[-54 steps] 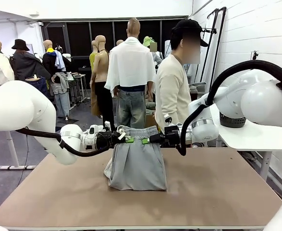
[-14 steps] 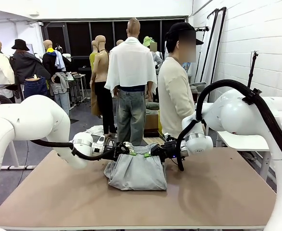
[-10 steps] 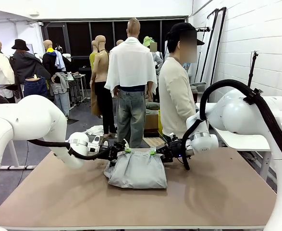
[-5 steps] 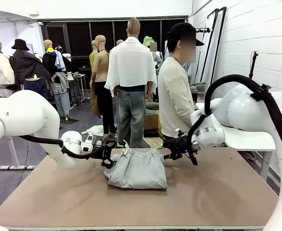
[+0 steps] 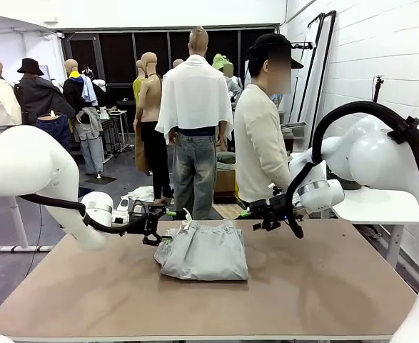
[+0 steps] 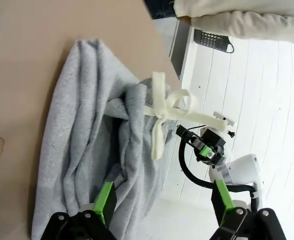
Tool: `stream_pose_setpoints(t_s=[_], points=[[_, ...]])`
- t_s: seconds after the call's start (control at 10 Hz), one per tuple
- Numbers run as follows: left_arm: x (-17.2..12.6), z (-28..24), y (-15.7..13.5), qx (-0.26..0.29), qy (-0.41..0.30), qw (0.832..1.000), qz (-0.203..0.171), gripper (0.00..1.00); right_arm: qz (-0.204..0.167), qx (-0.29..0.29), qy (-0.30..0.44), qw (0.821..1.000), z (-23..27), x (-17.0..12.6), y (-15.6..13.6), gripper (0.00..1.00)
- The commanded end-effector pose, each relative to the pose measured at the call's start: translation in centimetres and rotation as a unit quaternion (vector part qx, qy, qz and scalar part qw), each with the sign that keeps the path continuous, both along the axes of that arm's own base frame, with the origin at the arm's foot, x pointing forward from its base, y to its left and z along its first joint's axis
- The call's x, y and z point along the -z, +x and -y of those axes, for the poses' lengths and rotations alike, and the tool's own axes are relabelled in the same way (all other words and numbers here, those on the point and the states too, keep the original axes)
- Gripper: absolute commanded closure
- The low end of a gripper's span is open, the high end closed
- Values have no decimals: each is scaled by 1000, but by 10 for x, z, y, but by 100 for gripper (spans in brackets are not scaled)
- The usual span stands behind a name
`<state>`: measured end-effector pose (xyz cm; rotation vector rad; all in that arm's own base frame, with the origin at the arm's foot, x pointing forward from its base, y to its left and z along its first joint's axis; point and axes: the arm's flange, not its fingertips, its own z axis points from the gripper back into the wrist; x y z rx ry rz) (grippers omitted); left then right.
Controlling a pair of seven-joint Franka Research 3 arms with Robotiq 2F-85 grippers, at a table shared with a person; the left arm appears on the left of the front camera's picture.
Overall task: Fold the training pants.
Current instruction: Fold the Training pants in half.
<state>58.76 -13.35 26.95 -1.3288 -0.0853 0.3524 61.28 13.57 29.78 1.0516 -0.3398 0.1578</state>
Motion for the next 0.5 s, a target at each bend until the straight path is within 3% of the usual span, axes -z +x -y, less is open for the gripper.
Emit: stream_pose_setpoints(t_s=[0.0, 0.4], points=[[5, 0, 0, 3, 0, 1000, -19, 0, -1, 2, 0, 1000, 2, 1, 1, 0], [5, 0, 0, 3, 0, 1000, -19, 0, -1, 2, 0, 1000, 2, 1, 1, 0]])
